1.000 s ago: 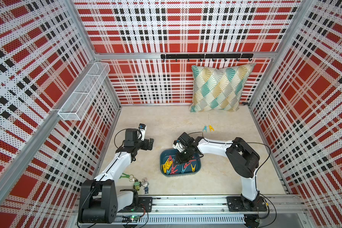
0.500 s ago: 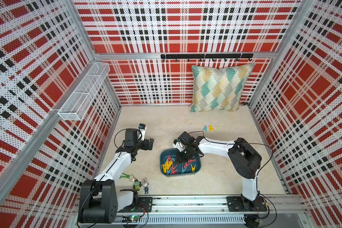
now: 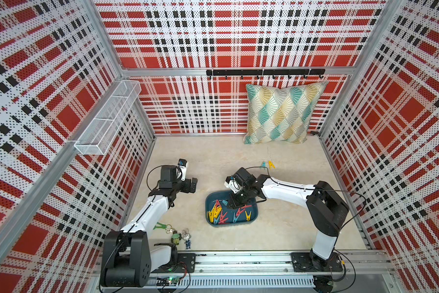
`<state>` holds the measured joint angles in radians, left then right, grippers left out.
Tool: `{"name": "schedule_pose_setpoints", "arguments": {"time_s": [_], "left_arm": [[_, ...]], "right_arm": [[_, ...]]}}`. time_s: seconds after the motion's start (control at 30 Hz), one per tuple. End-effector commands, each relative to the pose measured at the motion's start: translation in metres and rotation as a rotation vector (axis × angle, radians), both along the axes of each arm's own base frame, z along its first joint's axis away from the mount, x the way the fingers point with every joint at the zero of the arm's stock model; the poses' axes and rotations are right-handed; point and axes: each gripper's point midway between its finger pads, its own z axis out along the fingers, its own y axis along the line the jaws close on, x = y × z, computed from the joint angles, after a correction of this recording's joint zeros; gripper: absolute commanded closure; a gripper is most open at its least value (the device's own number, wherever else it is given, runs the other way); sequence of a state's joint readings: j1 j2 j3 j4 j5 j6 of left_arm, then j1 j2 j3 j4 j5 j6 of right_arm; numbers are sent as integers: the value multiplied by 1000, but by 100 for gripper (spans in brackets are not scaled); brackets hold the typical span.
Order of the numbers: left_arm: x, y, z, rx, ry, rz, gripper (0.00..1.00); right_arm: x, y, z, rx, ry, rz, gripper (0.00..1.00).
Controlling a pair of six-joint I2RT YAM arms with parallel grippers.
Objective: Take the clothespins out of the storage box
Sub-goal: Pick up the clothespin from the storage box.
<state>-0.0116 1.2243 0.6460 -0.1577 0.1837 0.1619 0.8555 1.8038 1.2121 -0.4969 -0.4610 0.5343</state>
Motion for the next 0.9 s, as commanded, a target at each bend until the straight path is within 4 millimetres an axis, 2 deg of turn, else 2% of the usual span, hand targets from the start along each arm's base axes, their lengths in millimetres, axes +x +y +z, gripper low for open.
{"name": "schedule_pose_setpoints", "arguments": {"time_s": [0.0, 0.27, 0.53, 0.73, 0.87], "left_arm": [[2, 1, 3, -5, -5, -5, 1], [2, 1, 2, -3, -2, -2, 1], [2, 1, 3, -1, -6, -1, 1], [2, 1, 4, -2, -7, -3, 1], [3, 1, 5, -1, -9, -2, 1]], "right_arm": [[1, -1, 27, 40, -90, 19, 99], [11, -17, 71, 46, -263, 0, 100], [46, -57, 88, -17, -330, -130, 100], [84, -109, 93, -97, -363, -292, 100], [112, -160, 83, -193, -352, -430, 100]]}}
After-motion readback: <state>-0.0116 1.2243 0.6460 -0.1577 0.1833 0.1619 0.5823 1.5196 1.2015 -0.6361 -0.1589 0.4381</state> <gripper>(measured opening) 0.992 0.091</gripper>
